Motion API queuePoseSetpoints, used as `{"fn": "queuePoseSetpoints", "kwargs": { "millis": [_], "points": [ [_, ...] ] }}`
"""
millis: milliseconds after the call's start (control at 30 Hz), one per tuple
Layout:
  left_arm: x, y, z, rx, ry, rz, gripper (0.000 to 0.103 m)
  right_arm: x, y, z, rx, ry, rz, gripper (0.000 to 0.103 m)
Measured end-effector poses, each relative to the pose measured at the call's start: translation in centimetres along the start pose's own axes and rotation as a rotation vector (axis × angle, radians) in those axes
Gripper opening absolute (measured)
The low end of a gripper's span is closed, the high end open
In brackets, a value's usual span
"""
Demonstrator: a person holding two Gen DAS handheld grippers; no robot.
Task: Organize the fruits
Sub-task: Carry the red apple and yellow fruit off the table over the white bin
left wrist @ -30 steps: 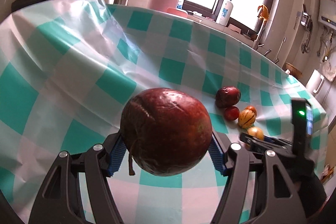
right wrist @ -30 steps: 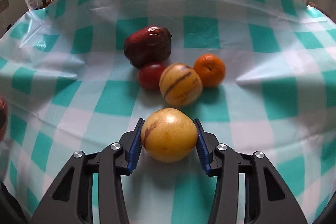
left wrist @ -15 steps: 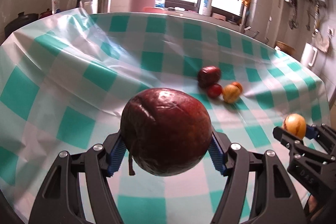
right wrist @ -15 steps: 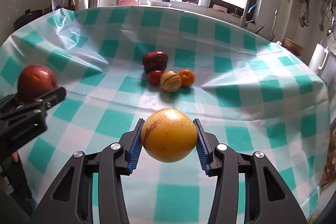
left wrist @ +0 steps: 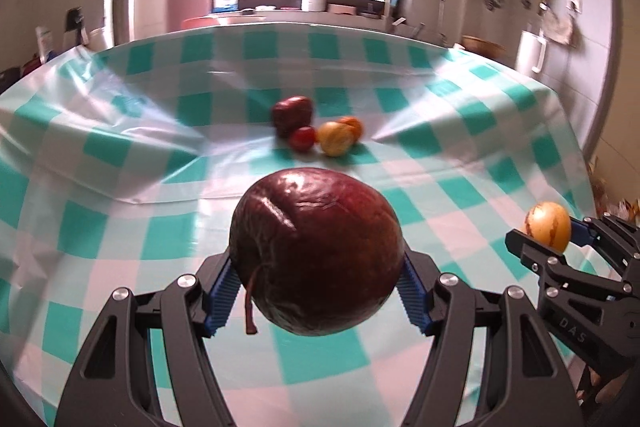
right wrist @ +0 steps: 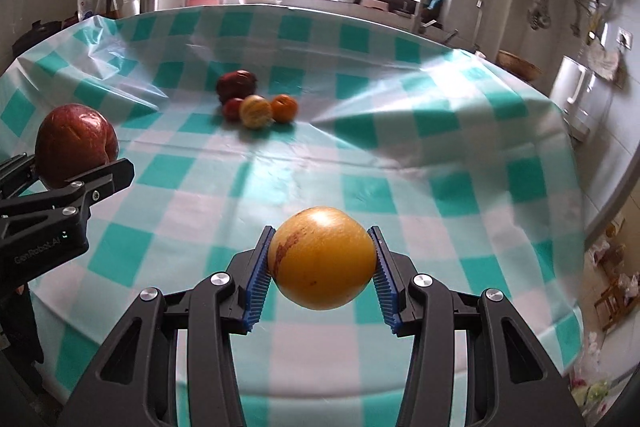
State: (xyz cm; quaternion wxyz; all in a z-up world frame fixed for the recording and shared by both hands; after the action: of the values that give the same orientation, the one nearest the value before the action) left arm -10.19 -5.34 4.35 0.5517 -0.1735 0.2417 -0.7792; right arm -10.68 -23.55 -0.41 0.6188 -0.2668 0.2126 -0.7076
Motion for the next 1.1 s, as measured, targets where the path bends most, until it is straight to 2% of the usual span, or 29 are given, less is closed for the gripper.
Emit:
{"fn": "queuePoseSetpoints", "kwargs": {
  "millis": [333,600,733,900,1100],
  "points": [
    [7.0,-0.7,-0.5,-0.012,0.15,-0.067,0.068,5.6,-1.2,-3.0,-0.02,0.084,-0.044,0.046],
    [13.3,-1.5,-1.4,-0.023,0.274,-0.163,0.068,10.3,-2.7,-5.4,-0.013,0.156,-0.087,0.046],
    [16.5,-2.4,-2.1,-0.032,0.321,-0.25,0.068,13.4,-3.6,-7.5,-0.016,0.218,-0.105,0.046],
    [20.9,-3.2,-3.7,-0.071,0.387,-0.394,0.068,18.3,-5.0,-11.4,-0.013,0.333,-0.095,0.046],
    [26.5,-3.4,-6.8,-0.14,0.528,-0.569,0.068,24.7,-4.2,-17.6,-0.132,0.492,-0.145,0.046]
  ]
}}
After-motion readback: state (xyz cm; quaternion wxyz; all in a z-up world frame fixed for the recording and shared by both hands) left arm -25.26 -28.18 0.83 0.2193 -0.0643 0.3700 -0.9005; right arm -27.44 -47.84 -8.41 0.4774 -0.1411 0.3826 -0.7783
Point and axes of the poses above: each gripper's, at about its wrist camera, not at the fingertips, and y roughly the way its jaws point, x to its right, z to its top, the point moved 1 cm from there along y, roughly the way its jaws point, and after that the axes turned 4 degrees about y, right-handed, at the moved point
